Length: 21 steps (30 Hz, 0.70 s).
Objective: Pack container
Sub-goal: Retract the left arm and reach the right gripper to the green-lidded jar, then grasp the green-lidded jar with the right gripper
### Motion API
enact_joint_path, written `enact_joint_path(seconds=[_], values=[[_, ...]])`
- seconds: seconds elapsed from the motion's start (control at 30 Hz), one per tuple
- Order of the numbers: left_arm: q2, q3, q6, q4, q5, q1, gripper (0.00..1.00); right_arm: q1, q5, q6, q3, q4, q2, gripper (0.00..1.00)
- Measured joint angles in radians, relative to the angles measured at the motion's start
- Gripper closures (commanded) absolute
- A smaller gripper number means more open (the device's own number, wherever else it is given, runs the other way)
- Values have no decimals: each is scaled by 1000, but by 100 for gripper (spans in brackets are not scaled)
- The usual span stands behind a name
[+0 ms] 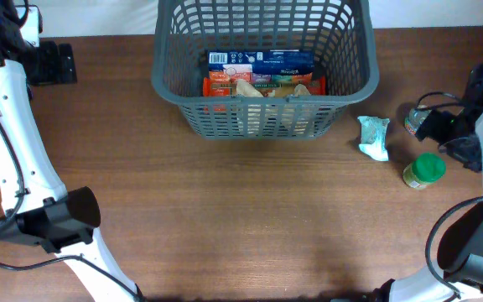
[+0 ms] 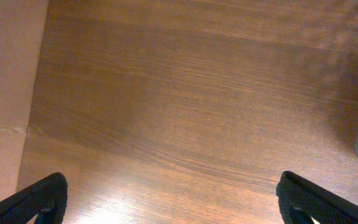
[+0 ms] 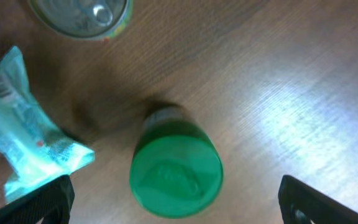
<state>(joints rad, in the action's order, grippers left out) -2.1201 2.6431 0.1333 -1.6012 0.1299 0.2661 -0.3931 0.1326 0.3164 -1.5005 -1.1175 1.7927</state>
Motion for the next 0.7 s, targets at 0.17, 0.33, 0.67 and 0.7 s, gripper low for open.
enact_joint_path(seconds=[0.17,0.33,0.67,0.7], values=[[0,0,0,0,0,0,1,0,-23,2,115,98,0,1],[0,0,0,0,0,0,1,-1,-38,6,199,160,0,1],[0,0,0,0,0,0,1,-1,-48,24,258,253,0,1],[0,0,0,0,0,0,1,-1,-48,25,258,258,0,1]])
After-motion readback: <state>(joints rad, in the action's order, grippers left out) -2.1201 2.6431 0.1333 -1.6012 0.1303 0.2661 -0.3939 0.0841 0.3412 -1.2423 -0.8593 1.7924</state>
